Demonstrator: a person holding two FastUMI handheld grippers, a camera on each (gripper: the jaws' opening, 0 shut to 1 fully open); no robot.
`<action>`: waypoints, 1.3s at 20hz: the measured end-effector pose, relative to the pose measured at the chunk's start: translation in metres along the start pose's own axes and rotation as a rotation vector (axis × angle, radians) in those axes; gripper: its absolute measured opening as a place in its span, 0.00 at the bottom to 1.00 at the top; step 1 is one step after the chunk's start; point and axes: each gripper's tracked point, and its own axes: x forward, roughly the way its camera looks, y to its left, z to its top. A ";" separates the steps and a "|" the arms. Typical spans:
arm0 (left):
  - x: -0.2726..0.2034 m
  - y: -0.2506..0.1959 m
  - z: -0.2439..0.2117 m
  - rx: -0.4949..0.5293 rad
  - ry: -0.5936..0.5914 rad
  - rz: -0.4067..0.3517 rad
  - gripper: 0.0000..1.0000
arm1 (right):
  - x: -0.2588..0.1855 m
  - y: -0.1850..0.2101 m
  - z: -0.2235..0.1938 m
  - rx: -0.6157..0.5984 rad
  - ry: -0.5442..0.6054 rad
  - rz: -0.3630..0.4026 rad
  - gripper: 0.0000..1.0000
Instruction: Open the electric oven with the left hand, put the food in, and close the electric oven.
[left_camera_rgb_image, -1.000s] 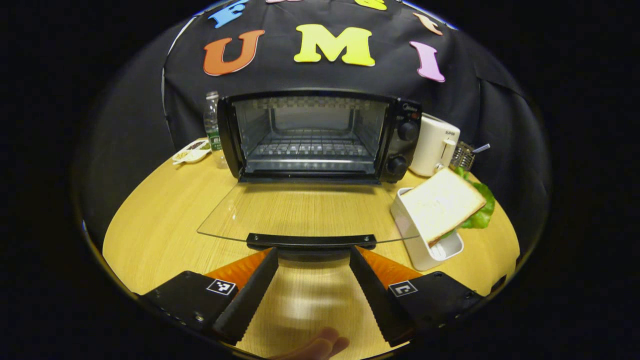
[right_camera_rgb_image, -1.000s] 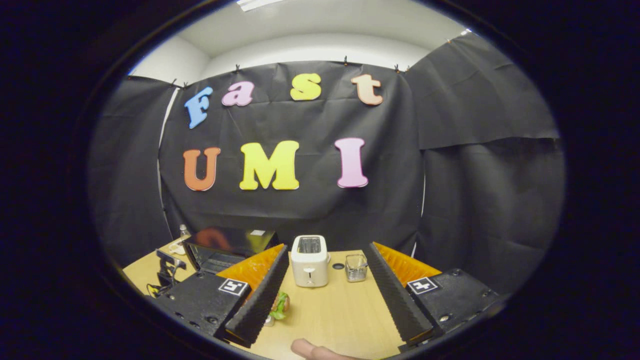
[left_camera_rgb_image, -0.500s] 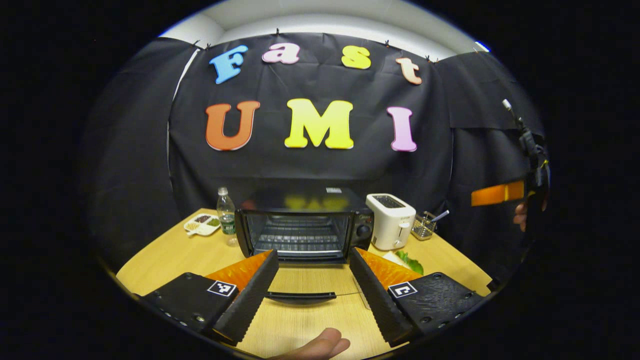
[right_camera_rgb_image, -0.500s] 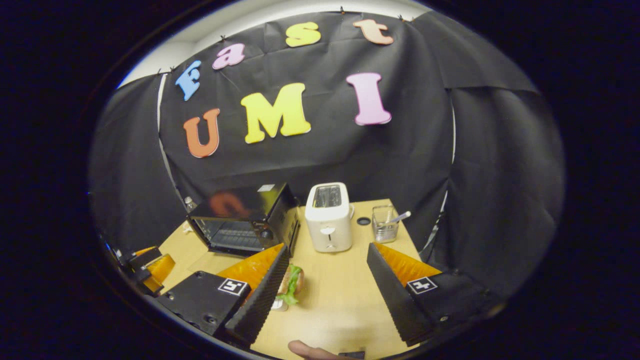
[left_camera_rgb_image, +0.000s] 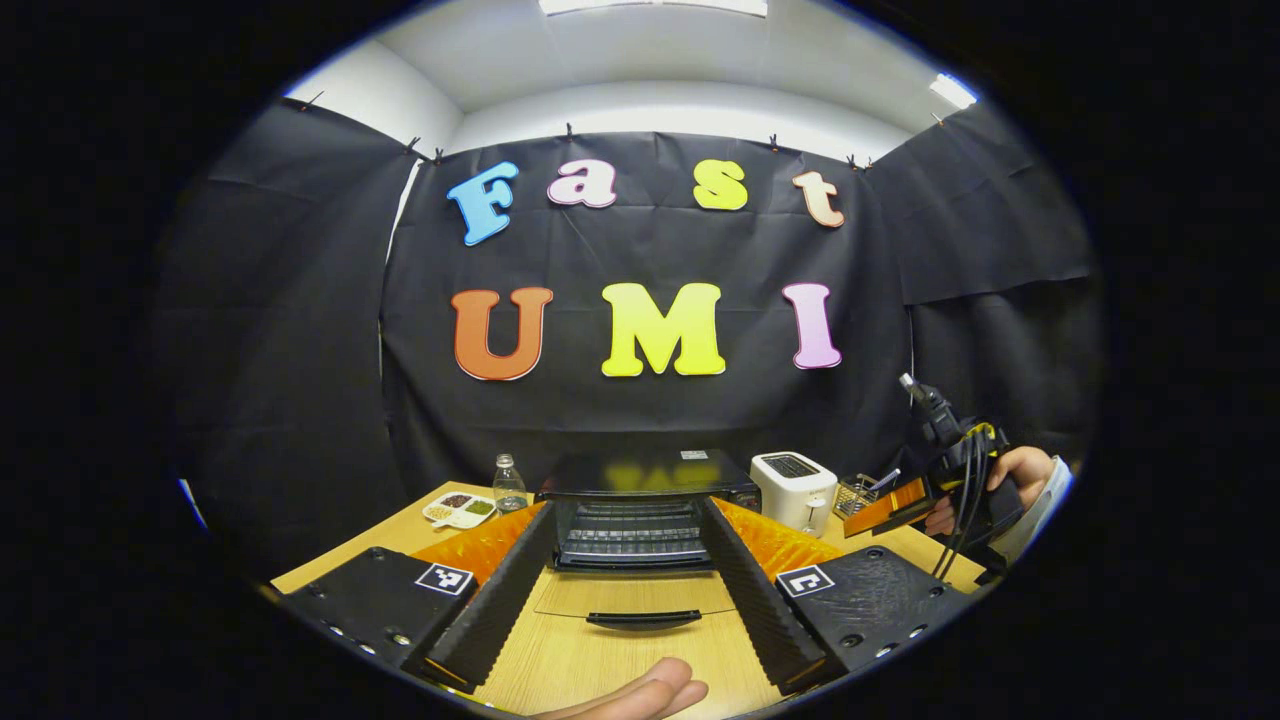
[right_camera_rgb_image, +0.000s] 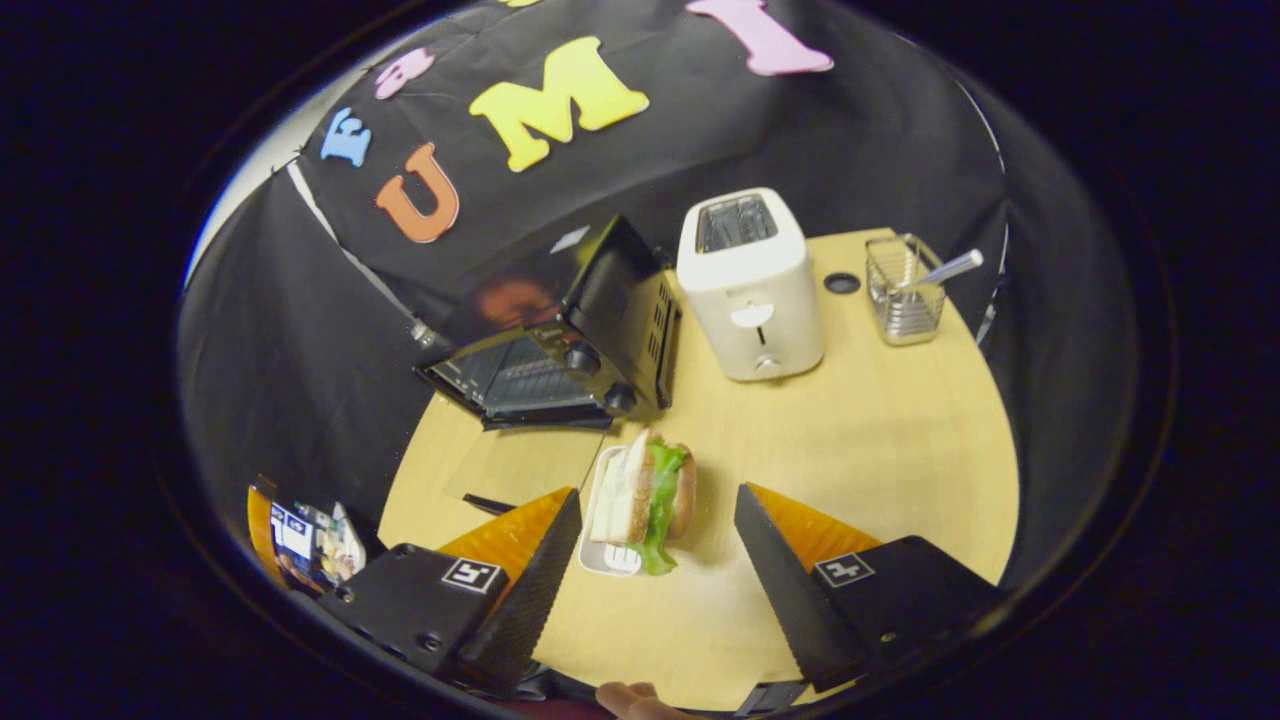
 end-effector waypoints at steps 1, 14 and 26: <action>-0.003 0.004 -0.001 -0.004 0.004 0.006 0.94 | 0.010 -0.004 0.000 0.007 0.028 0.017 0.87; -0.012 0.035 -0.025 -0.006 0.076 0.095 0.94 | 0.090 0.005 -0.013 0.122 0.237 0.250 0.67; -0.033 0.038 -0.020 -0.050 0.033 0.047 0.94 | 0.015 0.035 -0.017 0.223 0.021 0.257 0.40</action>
